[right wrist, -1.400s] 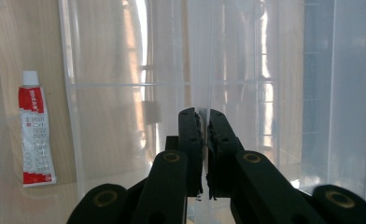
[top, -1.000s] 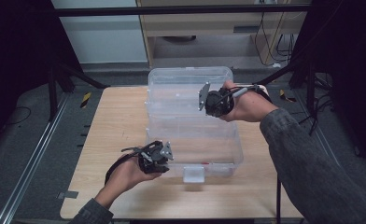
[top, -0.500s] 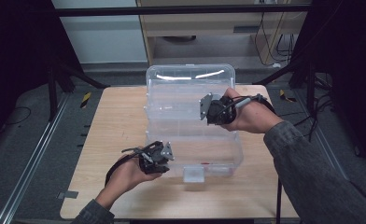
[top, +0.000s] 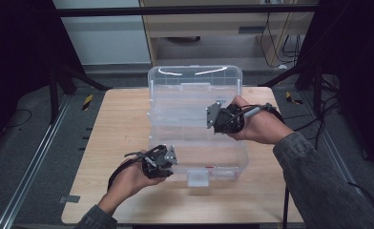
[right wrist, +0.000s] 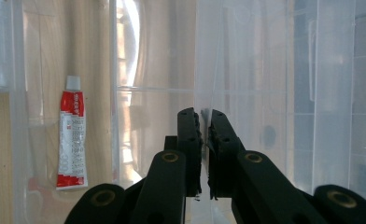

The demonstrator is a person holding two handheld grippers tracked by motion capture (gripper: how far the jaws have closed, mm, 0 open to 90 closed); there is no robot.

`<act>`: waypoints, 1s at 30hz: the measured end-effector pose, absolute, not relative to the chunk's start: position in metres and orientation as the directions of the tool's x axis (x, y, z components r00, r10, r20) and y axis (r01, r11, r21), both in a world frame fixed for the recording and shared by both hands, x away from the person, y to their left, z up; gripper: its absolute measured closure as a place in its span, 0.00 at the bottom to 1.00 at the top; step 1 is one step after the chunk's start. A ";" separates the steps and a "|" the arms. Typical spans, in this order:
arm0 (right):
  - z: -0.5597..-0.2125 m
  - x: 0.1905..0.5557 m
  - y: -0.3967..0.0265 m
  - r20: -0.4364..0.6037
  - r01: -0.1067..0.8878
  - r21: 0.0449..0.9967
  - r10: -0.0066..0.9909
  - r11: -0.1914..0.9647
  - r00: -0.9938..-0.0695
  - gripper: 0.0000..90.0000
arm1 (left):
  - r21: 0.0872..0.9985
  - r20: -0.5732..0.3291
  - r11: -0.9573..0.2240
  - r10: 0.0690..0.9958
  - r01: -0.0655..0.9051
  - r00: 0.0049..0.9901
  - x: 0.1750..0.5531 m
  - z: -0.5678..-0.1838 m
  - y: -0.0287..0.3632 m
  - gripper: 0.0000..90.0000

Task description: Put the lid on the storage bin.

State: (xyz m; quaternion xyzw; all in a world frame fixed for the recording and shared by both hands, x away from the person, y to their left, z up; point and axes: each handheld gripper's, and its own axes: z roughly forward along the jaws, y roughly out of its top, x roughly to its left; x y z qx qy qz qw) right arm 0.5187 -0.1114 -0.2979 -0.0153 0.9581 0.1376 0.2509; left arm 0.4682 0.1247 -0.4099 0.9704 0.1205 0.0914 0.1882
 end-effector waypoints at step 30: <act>-0.308 0.497 -0.119 -0.453 -0.098 0.268 0.035 0.958 -0.891 0.94 | 0.406 0.110 -0.878 0.320 0.252 0.941 0.463 -0.412 0.126 0.87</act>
